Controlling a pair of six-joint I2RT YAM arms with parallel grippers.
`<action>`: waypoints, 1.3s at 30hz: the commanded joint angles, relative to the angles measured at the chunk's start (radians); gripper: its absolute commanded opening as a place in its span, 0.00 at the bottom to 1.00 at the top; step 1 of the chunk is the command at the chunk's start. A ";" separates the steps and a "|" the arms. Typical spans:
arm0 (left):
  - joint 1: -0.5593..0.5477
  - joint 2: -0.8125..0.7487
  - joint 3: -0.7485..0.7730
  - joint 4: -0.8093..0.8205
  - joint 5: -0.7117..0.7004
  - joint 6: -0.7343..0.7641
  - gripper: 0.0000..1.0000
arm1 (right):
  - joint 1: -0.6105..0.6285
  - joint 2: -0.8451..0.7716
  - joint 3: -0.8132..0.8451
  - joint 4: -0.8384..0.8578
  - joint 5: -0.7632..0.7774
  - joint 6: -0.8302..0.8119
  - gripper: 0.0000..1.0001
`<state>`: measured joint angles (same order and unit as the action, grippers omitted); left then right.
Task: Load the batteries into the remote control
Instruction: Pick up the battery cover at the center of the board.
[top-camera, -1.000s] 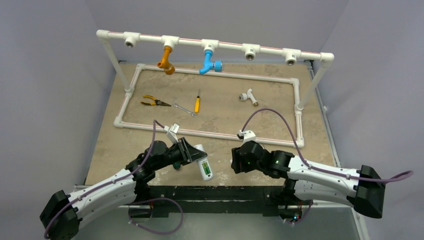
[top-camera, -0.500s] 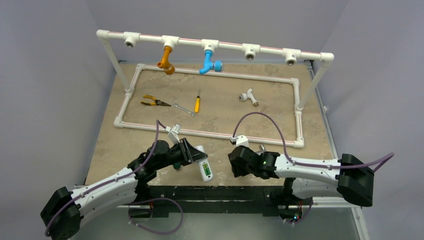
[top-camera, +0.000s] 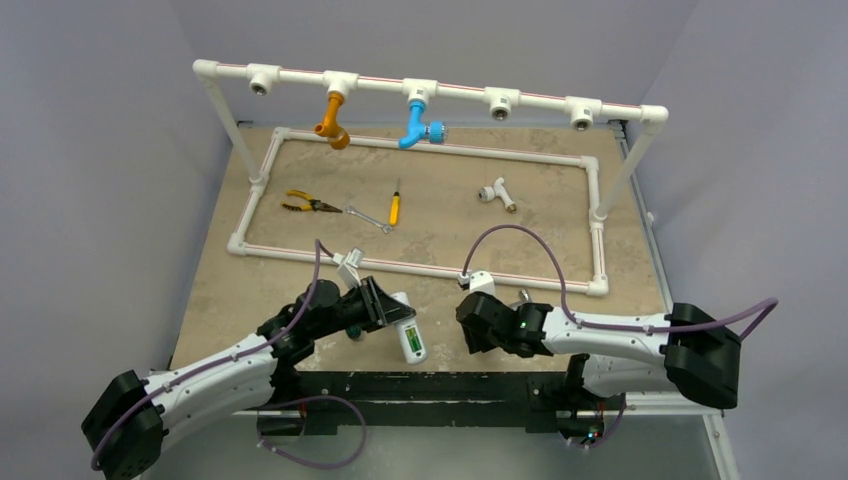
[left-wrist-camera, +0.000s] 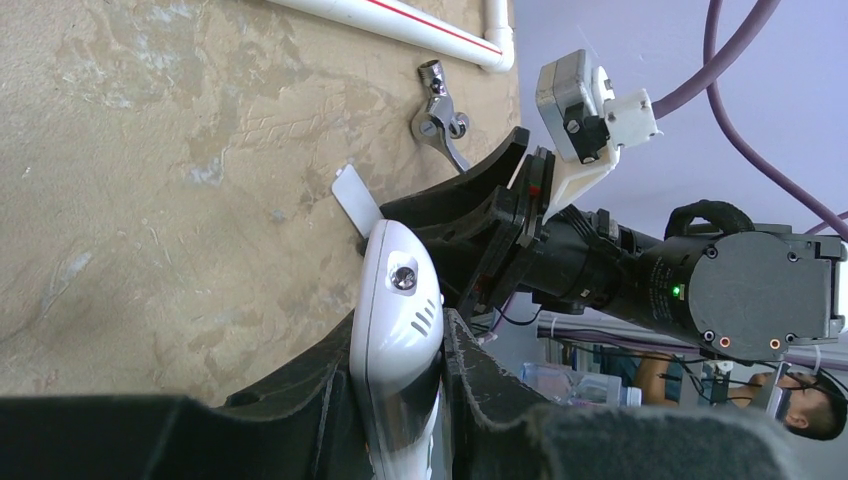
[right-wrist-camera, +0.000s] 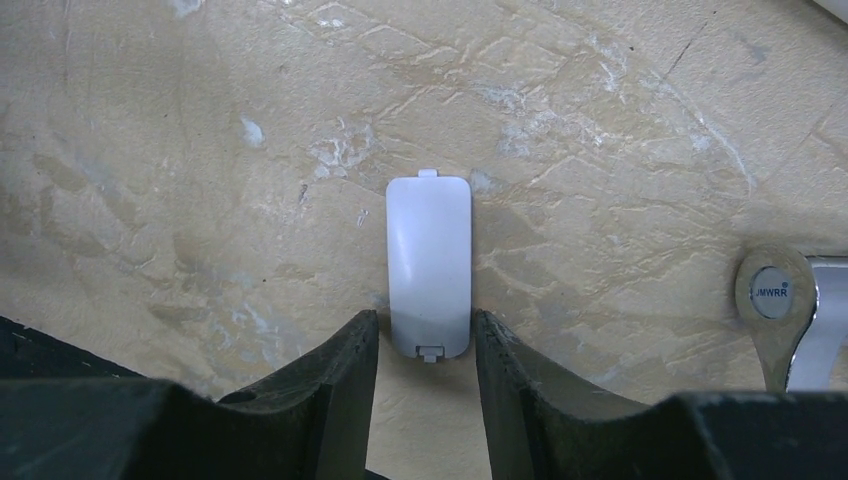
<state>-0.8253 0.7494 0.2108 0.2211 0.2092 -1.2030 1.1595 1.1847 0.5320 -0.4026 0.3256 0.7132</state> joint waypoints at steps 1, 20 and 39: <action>-0.003 0.001 0.044 0.061 0.021 0.005 0.00 | 0.004 0.022 0.007 0.022 0.032 -0.001 0.38; -0.002 0.003 0.032 0.073 0.021 0.001 0.00 | 0.023 0.084 0.027 -0.056 0.073 0.002 0.34; -0.003 -0.025 0.027 0.054 0.017 -0.001 0.00 | 0.116 0.241 0.118 -0.144 0.127 0.056 0.28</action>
<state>-0.8253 0.7372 0.2111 0.2234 0.2169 -1.2030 1.2526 1.3705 0.6647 -0.4740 0.4629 0.7189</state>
